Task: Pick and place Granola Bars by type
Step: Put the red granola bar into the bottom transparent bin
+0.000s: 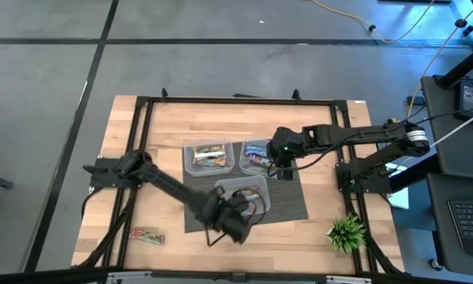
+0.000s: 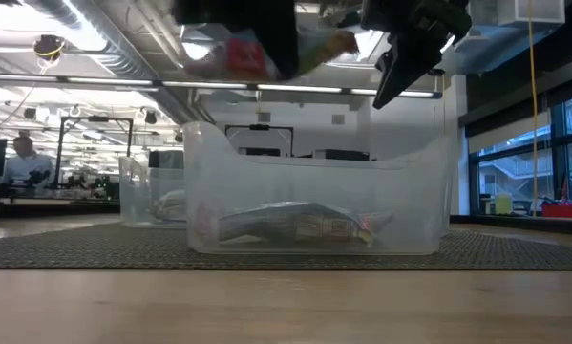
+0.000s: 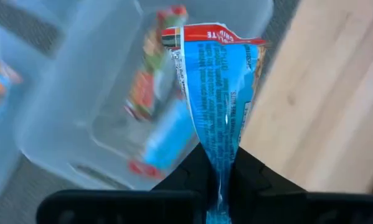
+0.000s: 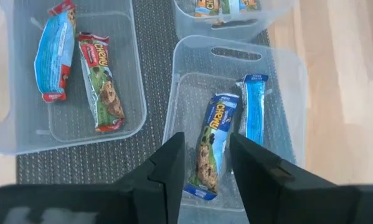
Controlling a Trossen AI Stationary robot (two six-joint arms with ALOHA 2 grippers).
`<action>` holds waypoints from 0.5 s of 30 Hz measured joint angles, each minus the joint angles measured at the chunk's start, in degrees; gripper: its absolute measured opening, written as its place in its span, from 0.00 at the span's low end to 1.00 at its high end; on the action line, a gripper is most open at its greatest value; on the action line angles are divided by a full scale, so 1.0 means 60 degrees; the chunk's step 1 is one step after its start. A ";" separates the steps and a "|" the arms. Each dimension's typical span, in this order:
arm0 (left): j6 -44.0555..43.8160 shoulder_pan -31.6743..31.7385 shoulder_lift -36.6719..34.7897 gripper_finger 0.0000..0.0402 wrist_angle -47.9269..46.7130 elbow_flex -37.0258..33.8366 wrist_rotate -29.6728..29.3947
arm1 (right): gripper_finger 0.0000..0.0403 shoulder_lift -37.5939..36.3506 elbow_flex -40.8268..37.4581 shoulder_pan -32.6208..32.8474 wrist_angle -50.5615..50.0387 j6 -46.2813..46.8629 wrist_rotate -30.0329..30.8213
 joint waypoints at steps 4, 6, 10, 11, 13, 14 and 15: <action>0.1233 0.0603 0.0018 0.05 0.0004 0.0000 0.0065 | 0.33 0.0000 0.0004 0.0000 -0.0746 0.0395 0.0000; 0.1807 0.0853 0.0142 0.06 -0.0063 -0.0002 0.0060 | 0.33 0.0000 0.0004 0.0000 -0.1317 0.0607 0.0000; 0.2928 0.1296 0.0430 0.08 -0.0133 -0.0007 0.0031 | 0.33 0.0000 0.0004 0.0000 -0.2128 0.1242 0.0189; 0.3147 0.1395 0.0492 0.08 -0.0103 -0.0007 0.0038 | 0.33 -0.0007 0.0004 0.0000 -0.2302 0.1379 0.0305; 0.3464 0.1576 0.0620 0.08 -0.0094 -0.0007 0.0079 | 0.33 -0.0007 0.0004 0.0000 -0.2564 0.1438 0.0510; 0.3549 0.1641 0.0691 0.08 -0.0096 -0.0007 0.0086 | 0.33 -0.0007 0.0004 0.0000 -0.2648 0.1449 0.0563; 0.3573 0.1703 0.0762 0.07 -0.0073 -0.0007 0.0085 | 0.33 -0.0007 0.0004 0.0000 -0.2675 0.1479 0.0576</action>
